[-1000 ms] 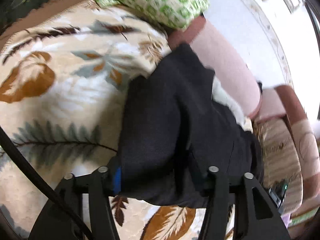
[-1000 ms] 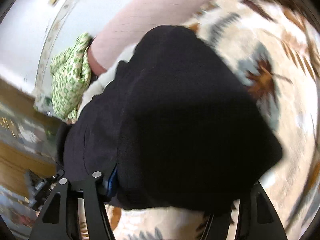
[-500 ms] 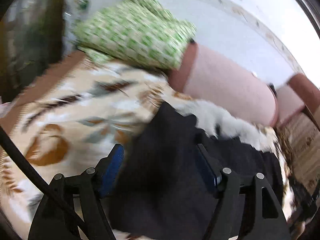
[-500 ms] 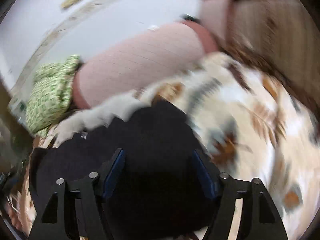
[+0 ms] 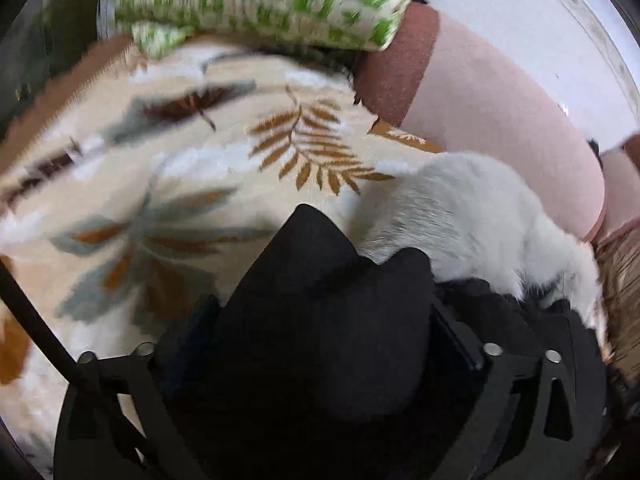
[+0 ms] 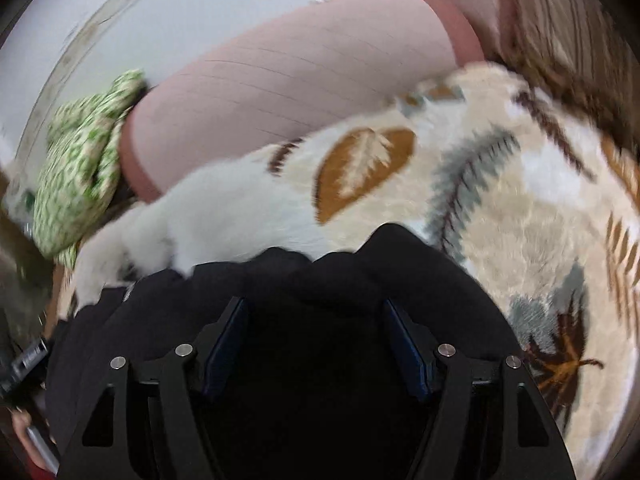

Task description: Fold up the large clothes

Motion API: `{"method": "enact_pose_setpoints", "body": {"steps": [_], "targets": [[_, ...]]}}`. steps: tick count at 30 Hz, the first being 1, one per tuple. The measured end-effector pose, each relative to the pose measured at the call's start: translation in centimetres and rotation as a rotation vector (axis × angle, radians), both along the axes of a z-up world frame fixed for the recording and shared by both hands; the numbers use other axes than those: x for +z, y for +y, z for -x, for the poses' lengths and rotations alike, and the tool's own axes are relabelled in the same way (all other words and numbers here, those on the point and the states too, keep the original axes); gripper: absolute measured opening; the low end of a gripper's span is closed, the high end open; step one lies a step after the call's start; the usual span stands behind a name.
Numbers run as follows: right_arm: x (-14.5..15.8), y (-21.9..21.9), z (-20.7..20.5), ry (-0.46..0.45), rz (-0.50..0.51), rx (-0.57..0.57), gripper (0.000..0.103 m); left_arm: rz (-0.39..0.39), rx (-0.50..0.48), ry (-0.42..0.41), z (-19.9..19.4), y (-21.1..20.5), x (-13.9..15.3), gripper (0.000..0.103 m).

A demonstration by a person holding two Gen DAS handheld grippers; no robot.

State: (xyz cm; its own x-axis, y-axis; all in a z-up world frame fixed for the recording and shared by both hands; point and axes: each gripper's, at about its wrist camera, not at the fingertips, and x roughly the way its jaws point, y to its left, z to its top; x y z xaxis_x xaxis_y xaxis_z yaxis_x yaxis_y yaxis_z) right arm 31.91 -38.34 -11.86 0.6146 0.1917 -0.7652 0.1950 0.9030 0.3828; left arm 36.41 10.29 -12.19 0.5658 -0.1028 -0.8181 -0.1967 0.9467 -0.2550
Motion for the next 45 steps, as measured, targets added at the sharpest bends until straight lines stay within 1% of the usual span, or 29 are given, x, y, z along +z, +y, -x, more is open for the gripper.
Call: {"method": "enact_pose_setpoints", "body": {"steps": [2, 4, 8, 10, 13, 15, 18, 19, 20, 22, 23, 25, 27, 28, 29, 30, 32, 34, 35, 37, 40, 45], "targets": [[-0.8, -0.4, 0.2, 0.002, -0.033, -0.014, 0.072, 0.065, 0.018, 0.019, -0.5, 0.9, -1.0, 0.103], [-1.0, -0.3, 0.5, -0.010, -0.037, -0.022, 0.072, 0.090, 0.019, 0.018, -0.4, 1.1, -1.2, 0.103], [-0.1, -0.1, 1.6, -0.051, -0.016, -0.037, 0.073, 0.068, 0.002, 0.016, 0.6, 1.0, 0.0, 0.103], [1.1, -0.4, 2.8, -0.082, -0.003, -0.084, 0.074, 0.054, 0.003, -0.005, 2.1, 1.3, 1.5, 0.103], [3.2, -0.8, 4.8, -0.126, 0.054, -0.149, 0.078, -0.023, 0.035, -0.064, 5.4, 2.3, 4.2, 0.103], [4.9, -0.8, 6.5, -0.158, 0.105, -0.174, 0.078, -0.116, 0.050, -0.131, 8.7, 2.5, 6.6, 0.103], [7.6, -0.2, 9.2, -0.224, 0.076, -0.183, 0.080, -0.250, 0.075, -0.236, 13.8, 2.1, 9.7, 0.103], [8.7, 0.4, 10.5, -0.256, 0.055, -0.184, 0.083, -0.293, 0.076, -0.279, 15.7, 1.8, 10.7, 0.103], [9.3, 1.0, 11.5, -0.277, 0.047, -0.174, 0.085, -0.328, 0.081, -0.313, 17.3, 1.6, 11.5, 0.103], [10.4, 3.1, 13.8, -0.309, 0.055, -0.127, 0.087, -0.406, 0.097, -0.395, 20.8, 0.8, 13.0, 0.103], [10.8, 4.4, 14.9, -0.315, 0.068, -0.099, 0.087, -0.402, 0.106, -0.405, 22.6, 0.3, 13.8, 0.103], [11.0, 6.5, 16.8, -0.319, 0.090, -0.048, 0.088, -0.425, 0.094, -0.456, 25.4, -0.3, 14.7, 0.103], [10.4, 9.1, 19.4, -0.301, 0.115, 0.019, 0.088, -0.423, 0.098, -0.489, 28.2, -0.8, 15.4, 0.103], [10.0, 10.0, 20.4, -0.286, 0.128, 0.043, 0.088, -0.408, 0.107, -0.506, 29.5, -1.2, 15.6, 0.103], [9.5, 10.7, 21.4, -0.274, 0.139, 0.058, 0.088, -0.377, 0.100, -0.520, 30.8, -1.5, 15.6, 0.103], [9.0, 11.2, 22.5, -0.264, 0.151, 0.071, 0.088, -0.339, 0.075, -0.517, 31.8, -1.7, 15.5, 0.103], [7.9, 12.4, 25.1, -0.249, 0.184, 0.093, 0.088, -0.240, -0.010, -0.487, 33.2, -2.4, 15.0, 0.103], [6.9, 12.9, 27.2, -0.237, 0.204, 0.099, 0.088, -0.183, -0.070, -0.444, 34.3, -3.4, 14.1, 0.103], [6.5, 13.0, 27.9, -0.231, 0.209, 0.098, 0.088, -0.179, -0.089, -0.419, 34.8, -4.0, 13.5, 0.103], [5.8, 13.2, 29.8, -0.220, 0.223, 0.092, 0.088, -0.215, -0.096, -0.380, 35.6, -5.4, 12.2, 0.103], [5.0, 13.2, 31.6, -0.193, 0.257, 0.072, 0.089, -0.266, -0.089, -0.358, 37.0, -6.9, 10.9, 0.103], [4.0, 13.0, 32.7, -0.150, 0.268, 0.072, 0.089, -0.304, -0.099, -0.327, 38.7, -8.7, 9.5, 0.103]]}}
